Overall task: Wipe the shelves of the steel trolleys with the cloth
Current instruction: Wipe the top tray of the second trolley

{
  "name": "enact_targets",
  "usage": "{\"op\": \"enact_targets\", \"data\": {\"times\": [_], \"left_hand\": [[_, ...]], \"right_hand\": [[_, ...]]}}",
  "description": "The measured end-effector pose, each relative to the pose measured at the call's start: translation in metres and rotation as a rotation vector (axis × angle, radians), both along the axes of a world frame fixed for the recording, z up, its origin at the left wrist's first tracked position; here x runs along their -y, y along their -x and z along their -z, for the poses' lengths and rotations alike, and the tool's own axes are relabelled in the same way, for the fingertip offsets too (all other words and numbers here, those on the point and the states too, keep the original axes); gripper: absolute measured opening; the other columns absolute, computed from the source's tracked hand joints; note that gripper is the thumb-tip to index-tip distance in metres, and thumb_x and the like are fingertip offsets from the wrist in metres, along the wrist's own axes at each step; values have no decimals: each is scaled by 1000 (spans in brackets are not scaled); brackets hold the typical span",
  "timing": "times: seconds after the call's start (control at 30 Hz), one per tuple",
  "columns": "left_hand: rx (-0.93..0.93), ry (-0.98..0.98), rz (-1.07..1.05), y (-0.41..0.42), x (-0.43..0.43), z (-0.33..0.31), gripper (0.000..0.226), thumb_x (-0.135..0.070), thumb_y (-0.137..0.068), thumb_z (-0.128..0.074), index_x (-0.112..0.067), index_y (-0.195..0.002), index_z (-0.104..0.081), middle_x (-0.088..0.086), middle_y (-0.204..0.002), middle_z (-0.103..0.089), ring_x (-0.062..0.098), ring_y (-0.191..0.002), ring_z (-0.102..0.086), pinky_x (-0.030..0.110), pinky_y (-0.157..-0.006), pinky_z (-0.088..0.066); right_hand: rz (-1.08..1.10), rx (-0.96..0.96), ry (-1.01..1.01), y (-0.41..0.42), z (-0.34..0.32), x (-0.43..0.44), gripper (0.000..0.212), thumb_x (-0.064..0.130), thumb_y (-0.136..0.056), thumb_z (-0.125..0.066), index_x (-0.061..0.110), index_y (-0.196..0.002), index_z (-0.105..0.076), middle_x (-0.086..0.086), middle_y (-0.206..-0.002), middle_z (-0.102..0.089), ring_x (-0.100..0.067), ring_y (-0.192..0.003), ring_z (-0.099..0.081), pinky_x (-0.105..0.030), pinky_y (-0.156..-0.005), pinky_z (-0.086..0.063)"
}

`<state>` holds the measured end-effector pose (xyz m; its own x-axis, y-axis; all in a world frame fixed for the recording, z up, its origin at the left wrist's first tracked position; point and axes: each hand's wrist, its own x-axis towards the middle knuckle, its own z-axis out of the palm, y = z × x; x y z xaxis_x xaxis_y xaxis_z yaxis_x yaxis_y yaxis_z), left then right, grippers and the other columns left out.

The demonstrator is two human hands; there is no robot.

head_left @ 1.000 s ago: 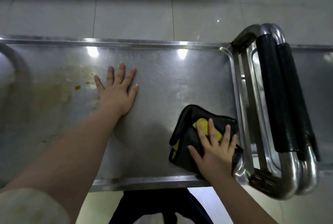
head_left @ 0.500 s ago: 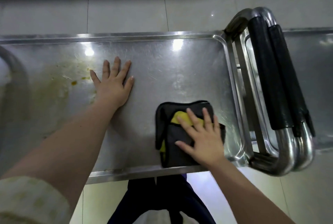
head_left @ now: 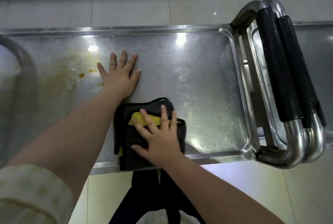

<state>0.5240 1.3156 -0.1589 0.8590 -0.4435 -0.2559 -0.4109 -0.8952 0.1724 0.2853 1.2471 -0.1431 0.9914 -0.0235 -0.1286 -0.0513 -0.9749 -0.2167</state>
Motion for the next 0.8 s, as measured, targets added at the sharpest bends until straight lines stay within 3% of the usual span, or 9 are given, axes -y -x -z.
{"op": "enact_targets", "data": {"times": [0.17,0.33,0.43,0.57,0.67,0.8], "left_hand": [[-55,150,14,6,-22,-17,52,-50,-102,-28,-43,-153,-20,-8,-165,-4,22,-151,8,62,-114,11],[-20,158,-49,55,-102,-22,52,-52,-103,-22,-44,-154,-17,-10,-165,0,19,-150,14,54,-115,12],[-7,114,-129,79,-149,-22,51,-49,-104,-26,-45,-153,-15,-10,-164,1,20,-149,14,53,-115,14],[-7,102,-216,85,-193,-25,51,-44,-105,-29,-43,-154,-16,-8,-165,1,24,-150,12,53,-116,13],[7,76,-172,70,-218,-27,52,-44,-105,-28,-42,-155,-15,-7,-164,2,25,-150,11,54,-116,13],[-23,-2,-59,42,-248,-26,54,-51,-103,-24,-46,-154,-9,-10,-163,10,25,-150,15,56,-115,13]], "right_hand": [[-6,-30,16,-12,-3,-25,72,72,-88,-37,41,-152,-25,4,-164,-15,-51,-145,-4,-70,-112,-5],[-47,-101,49,4,-13,-10,71,67,-89,-44,39,-152,-29,3,-163,-19,-46,-147,-11,-64,-113,-18],[-6,-162,69,8,-20,-18,71,62,-93,-40,39,-155,-16,2,-164,-5,-49,-146,5,-68,-114,-2],[2,-229,72,7,-19,-30,70,60,-97,-30,44,-152,10,4,-159,28,-42,-134,41,-63,-109,22],[57,-261,44,10,-16,-40,66,68,-95,-20,54,-145,20,10,-156,33,-41,-132,45,-62,-107,27],[208,-259,93,15,-11,-62,62,74,-88,-2,57,-140,28,11,-154,37,-42,-135,42,-64,-109,23]]}}
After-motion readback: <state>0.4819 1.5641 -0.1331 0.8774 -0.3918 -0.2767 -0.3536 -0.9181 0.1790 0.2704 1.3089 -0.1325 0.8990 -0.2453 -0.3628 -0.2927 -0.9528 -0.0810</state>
